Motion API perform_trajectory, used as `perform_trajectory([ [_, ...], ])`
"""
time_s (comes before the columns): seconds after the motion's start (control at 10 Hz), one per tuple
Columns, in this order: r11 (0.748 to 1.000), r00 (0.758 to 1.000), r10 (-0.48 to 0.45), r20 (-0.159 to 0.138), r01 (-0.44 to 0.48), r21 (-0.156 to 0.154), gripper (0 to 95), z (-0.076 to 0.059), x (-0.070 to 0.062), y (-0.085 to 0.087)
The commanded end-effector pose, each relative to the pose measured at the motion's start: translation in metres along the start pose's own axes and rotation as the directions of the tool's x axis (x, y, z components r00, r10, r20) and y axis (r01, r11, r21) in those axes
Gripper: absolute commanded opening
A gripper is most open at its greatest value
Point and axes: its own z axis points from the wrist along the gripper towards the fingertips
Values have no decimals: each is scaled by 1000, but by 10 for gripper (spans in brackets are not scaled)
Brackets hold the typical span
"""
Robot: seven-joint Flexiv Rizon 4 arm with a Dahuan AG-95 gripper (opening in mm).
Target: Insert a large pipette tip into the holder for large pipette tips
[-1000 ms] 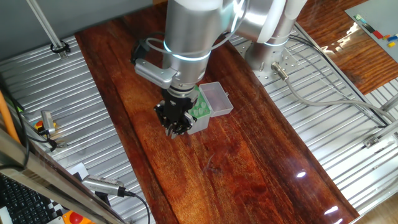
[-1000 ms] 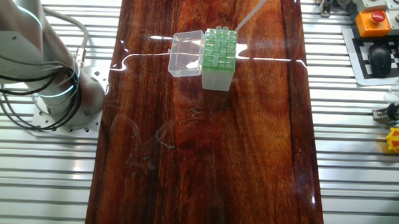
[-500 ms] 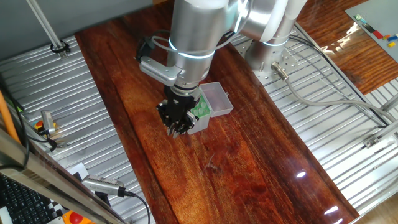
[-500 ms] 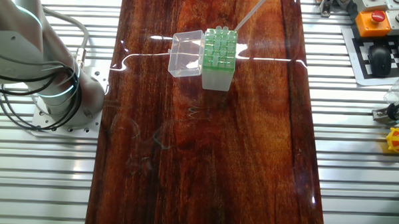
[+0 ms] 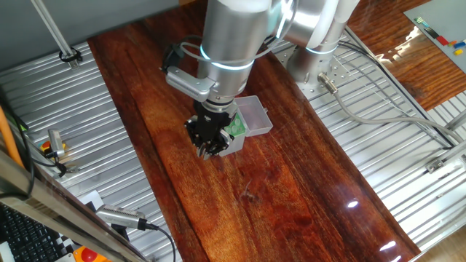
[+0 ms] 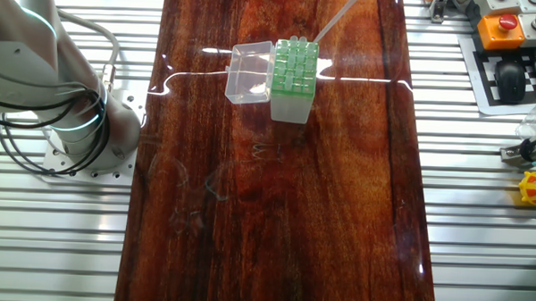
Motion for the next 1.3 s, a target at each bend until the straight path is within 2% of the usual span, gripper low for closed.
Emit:
perform_trajectory([
  [0.1,1000,1000,-2,5,2,2,0,-3,3,-1],
  [0.8,1000,1000,16,6,-16,-6,0,-7,7,-4],
  [0.9,1000,1000,17,5,-17,-6,380,-7,7,-4],
  [1.0,1000,1000,16,4,-16,-6,380,-7,7,-4],
  [1.1,1000,1000,17,1,-17,-7,570,-7,7,-4],
  [1.3,1000,1000,12,0,-12,-8,570,-7,7,-4],
])
